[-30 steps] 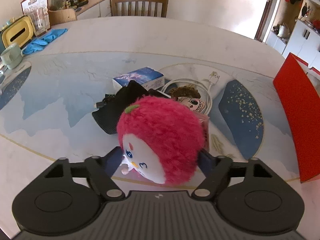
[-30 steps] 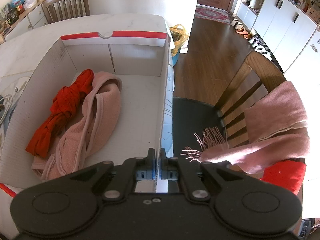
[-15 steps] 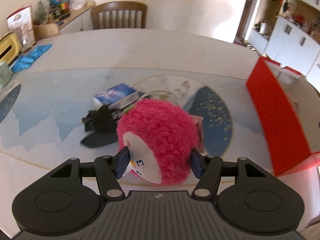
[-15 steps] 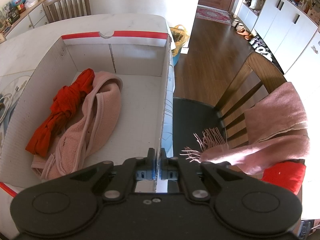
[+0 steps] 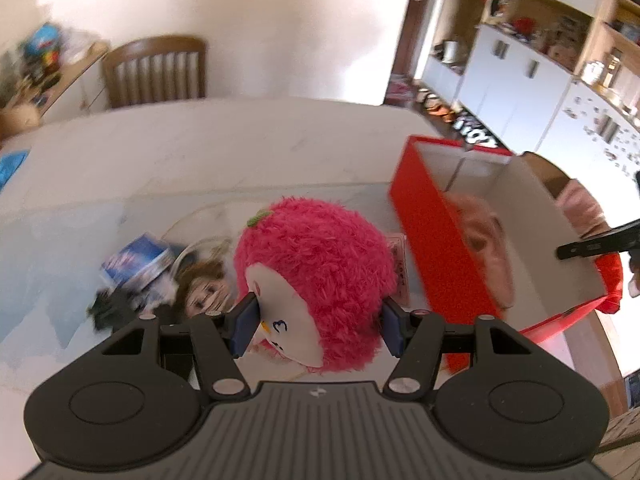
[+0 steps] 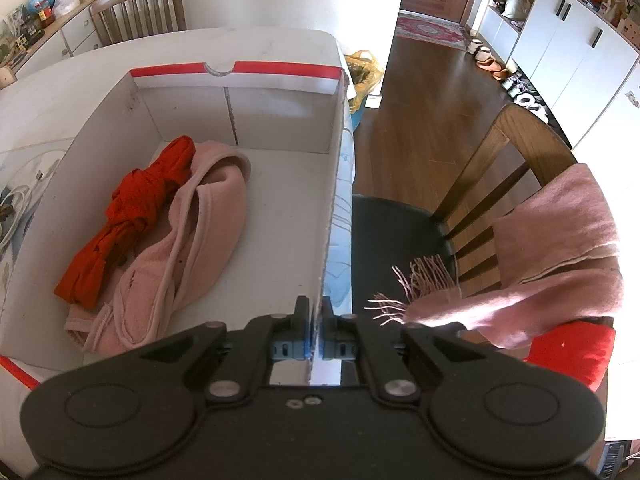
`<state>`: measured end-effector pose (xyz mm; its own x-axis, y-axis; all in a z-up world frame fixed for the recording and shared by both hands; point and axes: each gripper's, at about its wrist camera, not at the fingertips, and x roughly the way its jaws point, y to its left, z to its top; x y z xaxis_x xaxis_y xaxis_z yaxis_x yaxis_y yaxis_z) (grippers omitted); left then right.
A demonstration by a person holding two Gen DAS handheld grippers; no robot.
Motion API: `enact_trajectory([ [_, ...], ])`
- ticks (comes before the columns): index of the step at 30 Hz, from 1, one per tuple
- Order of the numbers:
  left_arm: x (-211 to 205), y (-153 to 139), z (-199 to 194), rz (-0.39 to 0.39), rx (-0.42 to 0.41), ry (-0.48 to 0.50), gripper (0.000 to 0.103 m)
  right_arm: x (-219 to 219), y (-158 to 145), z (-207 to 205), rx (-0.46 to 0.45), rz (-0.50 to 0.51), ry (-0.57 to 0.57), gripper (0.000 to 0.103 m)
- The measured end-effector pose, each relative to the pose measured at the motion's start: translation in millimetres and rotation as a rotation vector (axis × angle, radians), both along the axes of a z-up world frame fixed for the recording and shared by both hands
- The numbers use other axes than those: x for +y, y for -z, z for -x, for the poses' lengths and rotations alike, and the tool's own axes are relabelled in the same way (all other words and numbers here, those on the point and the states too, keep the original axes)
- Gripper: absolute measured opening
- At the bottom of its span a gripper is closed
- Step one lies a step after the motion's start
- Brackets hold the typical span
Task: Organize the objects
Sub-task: 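Carry the pink plush toy with the left gripper into the box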
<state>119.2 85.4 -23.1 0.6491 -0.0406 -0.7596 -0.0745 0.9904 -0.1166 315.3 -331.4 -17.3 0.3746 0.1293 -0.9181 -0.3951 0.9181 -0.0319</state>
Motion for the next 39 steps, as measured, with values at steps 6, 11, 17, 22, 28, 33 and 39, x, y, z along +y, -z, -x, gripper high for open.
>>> enact_trajectory([
  [6, -34.7, -12.5, -26.9, -0.012, -0.031, 0.119, 0.061, -0.1, 0.7, 0.3, -0.001, -0.001, -0.003, 0.004],
  [11, -67.5, -22.6, -54.7, -0.045, -0.058, 0.222, 0.061, -0.5, 1.2, 0.3, -0.001, -0.002, -0.001, 0.004],
  [17, -107.2, -30.1, -90.6, -0.083, -0.076, 0.338, 0.061, -1.0, 1.2, 0.2, 0.0, -0.005, -0.001, 0.004],
  [22, -136.3, -25.1, -124.3, -0.083, -0.043, 0.429, 0.061, -0.9, 1.8, 0.5, -0.001, -0.008, -0.002, 0.004],
  [28, -171.4, -8.5, -160.7, -0.108, 0.005, 0.517, 0.061, -3.7, 2.2, 0.4, 0.007, -0.029, 0.005, 0.004],
  [33, -192.9, 4.2, -188.5, -0.107, 0.064, 0.565, 0.061, -6.4, 3.6, -1.8, 0.016, -0.043, 0.004, 0.004],
  [39, -212.5, 21.8, -218.8, -0.134, 0.121, 0.592, 0.061, -8.0, 4.2, -2.8, 0.021, -0.05, -0.004, 0.005],
])
